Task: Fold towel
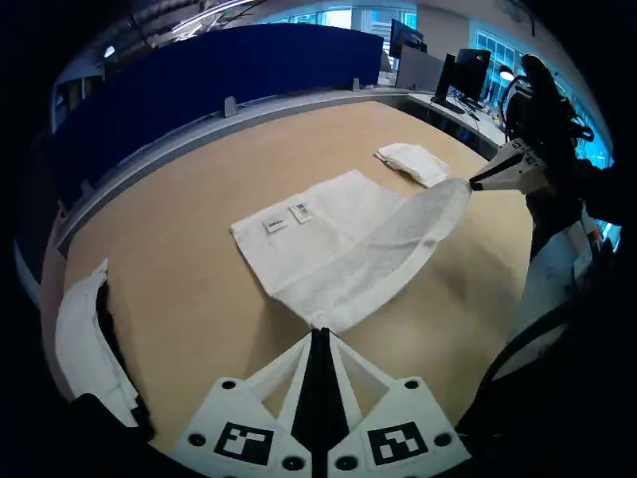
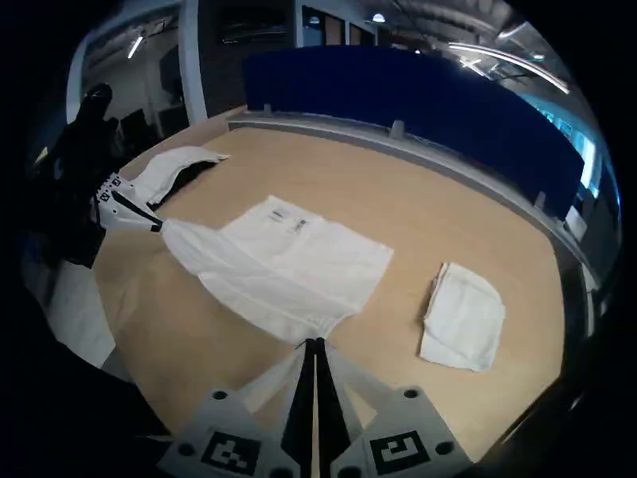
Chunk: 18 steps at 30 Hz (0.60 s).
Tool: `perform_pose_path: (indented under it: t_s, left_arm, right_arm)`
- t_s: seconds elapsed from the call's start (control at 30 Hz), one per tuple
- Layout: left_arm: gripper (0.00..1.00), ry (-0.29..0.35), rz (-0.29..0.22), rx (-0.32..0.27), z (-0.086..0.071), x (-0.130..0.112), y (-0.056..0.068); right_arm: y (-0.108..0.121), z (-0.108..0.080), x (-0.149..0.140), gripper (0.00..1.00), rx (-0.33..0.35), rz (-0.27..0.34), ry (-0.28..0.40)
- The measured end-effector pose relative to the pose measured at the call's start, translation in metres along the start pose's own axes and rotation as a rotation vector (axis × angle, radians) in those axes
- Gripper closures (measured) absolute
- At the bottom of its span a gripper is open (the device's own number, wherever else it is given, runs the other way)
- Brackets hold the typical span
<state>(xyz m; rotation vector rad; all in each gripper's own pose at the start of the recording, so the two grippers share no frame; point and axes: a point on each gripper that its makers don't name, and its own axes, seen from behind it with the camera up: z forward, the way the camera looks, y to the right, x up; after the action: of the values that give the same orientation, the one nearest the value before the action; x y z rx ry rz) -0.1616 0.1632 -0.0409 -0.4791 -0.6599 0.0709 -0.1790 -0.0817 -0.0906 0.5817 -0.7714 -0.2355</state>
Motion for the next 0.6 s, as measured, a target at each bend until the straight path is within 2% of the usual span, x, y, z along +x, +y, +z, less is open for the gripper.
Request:
perform_pose_path:
  t_s: [0.2, 0.6]
  left_arm:
    - [1.0, 0.008, -0.005, 0.001, -0.01, 0.009, 0.006]
    - [1.0, 0.003, -0.027, -0.007, -0.02, 0.007, 0.014]
  right_arm:
    - [-0.002, -0.011, 0.004, 0.98, -0.002, 0.006, 0.005]
    - [-0.008, -0.026, 0.006, 0.98, 0.005, 0.013, 0.007]
